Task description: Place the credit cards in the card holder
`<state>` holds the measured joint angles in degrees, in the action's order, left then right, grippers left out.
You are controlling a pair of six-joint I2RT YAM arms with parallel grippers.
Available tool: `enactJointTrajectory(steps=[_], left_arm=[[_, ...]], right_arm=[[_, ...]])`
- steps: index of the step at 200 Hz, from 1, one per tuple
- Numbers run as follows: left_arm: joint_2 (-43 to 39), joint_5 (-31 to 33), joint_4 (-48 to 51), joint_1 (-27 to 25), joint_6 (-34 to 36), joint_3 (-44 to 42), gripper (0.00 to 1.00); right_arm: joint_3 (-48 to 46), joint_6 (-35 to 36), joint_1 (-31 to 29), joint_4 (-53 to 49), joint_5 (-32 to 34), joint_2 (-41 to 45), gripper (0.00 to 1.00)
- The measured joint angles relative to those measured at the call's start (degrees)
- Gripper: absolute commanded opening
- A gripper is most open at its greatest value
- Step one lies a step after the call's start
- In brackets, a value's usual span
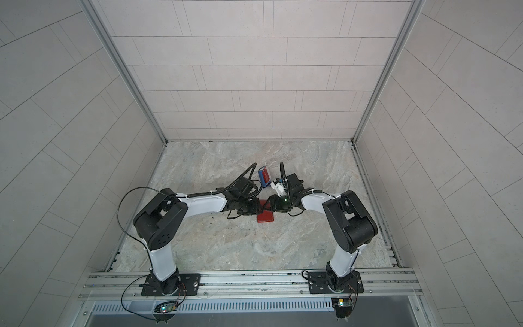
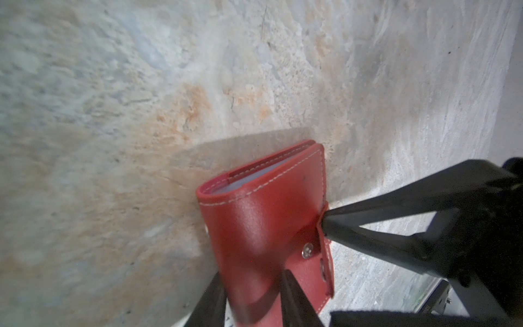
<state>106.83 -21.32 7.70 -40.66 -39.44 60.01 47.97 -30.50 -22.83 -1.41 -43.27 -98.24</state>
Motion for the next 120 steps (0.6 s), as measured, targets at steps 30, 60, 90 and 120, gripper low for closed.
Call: enactJointTrajectory(steps=[30,60,90,120], left_arm=[[0.0,0.0,0.0,0.0,0.0,0.0,0.35],[0.0,0.0,0.0,0.0,0.2,0.0,0.36],[0.0,0.0,0.5,0.0,0.7,0.2,0.36],[-0.3,1.5,2.2,-0.1,2.1,0.8,0.37]], right_arm=[[-0.8,-0.6,0.1,1.3,1.0,-0.1,0.24],[-1.3,-1.5,0.1,2.3,1.9,-0.8,0.1],[-1.4,-1.7,0.1,2.5,2.4,-1.0,0.07],[-1.4,-1.7,0.0,2.5,3.0,-1.2,0.06]])
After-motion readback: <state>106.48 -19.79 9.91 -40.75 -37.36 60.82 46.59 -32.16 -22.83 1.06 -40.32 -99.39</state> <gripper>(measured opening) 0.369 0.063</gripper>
